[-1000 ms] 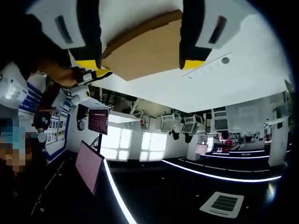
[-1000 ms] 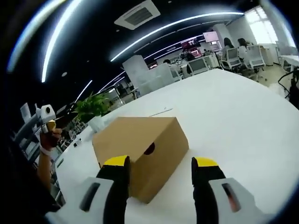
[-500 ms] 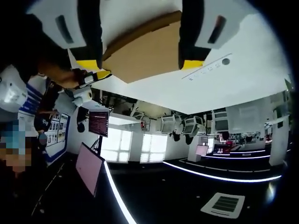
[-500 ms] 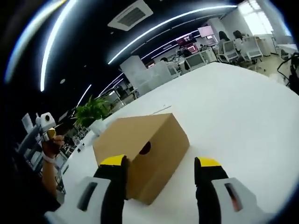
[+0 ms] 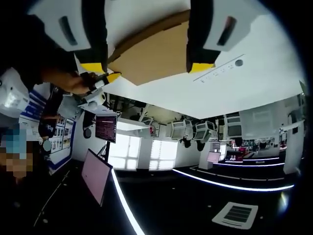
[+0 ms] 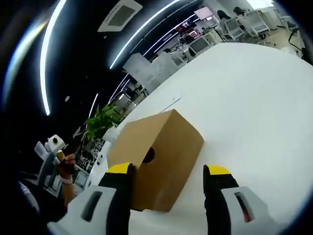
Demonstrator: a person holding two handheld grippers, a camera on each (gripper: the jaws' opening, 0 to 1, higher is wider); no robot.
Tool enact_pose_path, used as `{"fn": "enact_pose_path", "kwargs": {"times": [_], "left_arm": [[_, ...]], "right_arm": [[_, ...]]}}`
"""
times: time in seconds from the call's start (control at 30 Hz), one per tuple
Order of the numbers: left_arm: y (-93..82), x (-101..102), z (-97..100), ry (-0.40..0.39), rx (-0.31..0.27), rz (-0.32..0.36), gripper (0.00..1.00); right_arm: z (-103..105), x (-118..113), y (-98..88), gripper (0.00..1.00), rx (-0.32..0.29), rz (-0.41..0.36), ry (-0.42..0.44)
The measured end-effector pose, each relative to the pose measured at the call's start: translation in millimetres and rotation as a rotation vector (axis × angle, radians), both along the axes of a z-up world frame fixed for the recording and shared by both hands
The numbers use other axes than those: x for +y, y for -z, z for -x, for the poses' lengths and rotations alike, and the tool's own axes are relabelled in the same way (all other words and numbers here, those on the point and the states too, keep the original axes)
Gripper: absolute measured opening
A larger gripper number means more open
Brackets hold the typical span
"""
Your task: Operate the shoe box by opening the lid, removing the specified soft item, and placing it in the target area until the item is outside and the box remains undamaged.
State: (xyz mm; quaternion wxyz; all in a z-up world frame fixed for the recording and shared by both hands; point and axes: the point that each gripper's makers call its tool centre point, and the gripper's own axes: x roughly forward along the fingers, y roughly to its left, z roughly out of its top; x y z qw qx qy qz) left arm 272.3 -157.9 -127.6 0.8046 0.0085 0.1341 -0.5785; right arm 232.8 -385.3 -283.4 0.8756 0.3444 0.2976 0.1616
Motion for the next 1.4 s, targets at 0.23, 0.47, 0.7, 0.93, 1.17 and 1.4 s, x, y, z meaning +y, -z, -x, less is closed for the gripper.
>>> {"fn": "enact_pose_path", "kwargs": {"times": [0.23,0.47,0.7,0.93,1.17,1.4], "left_arm": [[-11.5,5.3,4.0,-0.008,-0.019,0.033,0.66],[-7.5,13.2,4.9,-0.031,-0.009,0.035,0.65],[-7.0,18.4,5.6,-0.041,-0.008,0.031,0.65],[-7.3,18.4,7.3,-0.039,-0.007,0.035,0.65],[-8.4,21.3,8.9,-0.036,0.002,0.053,0.64],[-5.8,28.0,7.8,-0.049,0.008,0.054,0.64]], "right_arm": [[-4.2,2.1,5.2,0.57,0.06,-0.101,-0.028],[-1.5,8.9,6.7,0.54,0.113,-0.216,-0.04],[-1.1,12.5,4.3,0.48,0.128,-0.283,-0.044],[-0.2,14.9,3.5,0.45,0.133,-0.331,-0.039],[-1.2,16.6,1.5,0.42,0.13,-0.363,-0.045],[-1.7,17.2,2.5,0.41,0.128,-0.363,-0.037]]}}
